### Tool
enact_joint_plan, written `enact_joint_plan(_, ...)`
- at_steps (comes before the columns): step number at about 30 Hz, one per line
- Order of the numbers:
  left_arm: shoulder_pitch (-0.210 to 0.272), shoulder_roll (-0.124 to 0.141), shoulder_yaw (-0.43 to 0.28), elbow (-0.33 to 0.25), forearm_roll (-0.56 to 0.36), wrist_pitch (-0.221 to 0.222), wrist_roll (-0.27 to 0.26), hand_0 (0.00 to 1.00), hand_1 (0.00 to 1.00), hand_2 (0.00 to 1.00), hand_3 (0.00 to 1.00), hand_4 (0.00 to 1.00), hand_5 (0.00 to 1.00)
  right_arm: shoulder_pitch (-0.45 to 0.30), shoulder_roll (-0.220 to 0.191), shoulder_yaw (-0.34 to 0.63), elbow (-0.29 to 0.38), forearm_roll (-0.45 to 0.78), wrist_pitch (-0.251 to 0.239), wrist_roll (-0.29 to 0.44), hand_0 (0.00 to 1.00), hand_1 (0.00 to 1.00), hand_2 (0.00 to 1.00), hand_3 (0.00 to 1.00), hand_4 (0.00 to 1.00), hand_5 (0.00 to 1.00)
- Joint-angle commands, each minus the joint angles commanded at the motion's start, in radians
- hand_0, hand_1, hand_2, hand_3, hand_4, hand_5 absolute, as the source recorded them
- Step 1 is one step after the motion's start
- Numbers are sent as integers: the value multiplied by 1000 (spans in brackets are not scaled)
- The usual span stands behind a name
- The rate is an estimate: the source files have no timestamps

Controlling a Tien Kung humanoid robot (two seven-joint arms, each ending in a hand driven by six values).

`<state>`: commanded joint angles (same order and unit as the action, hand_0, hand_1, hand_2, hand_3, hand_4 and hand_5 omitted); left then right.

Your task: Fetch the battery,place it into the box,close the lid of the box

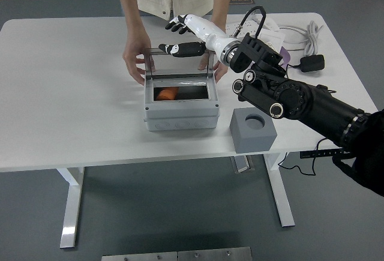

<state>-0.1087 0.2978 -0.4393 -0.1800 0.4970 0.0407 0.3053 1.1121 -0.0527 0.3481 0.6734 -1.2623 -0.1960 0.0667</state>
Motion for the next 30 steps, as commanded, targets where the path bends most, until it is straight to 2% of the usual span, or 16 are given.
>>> enact_joint_plan(15, 0, -3, 6, 0, -3, -1, -2, 573, 587, 504, 555, 523, 2, -38, 8, -48, 1, 0, -6, 5, 845, 794, 789, 798, 837, 564)
enact_joint_plan(26, 12, -6, 4, 0, -12, -1, -4, 573, 587, 504, 555, 523, 2, -54, -39, -50, 128, -107, 18, -55, 843, 790, 788, 798, 837, 563)
enact_joint_plan(27, 12, -6, 3, 0, -13, -1, -4, 573, 587, 504, 555, 523, 2, -58, -44, -53, 143, -117, 21, -61, 843, 787, 787, 795, 861, 603)
enact_joint_plan(30, 15, -5, 2, 0, -15, -1, -4, 573, 587, 504, 555, 523, 2, -67, -58, -61, 182, -148, 31, -78, 843, 787, 787, 795, 861, 603)
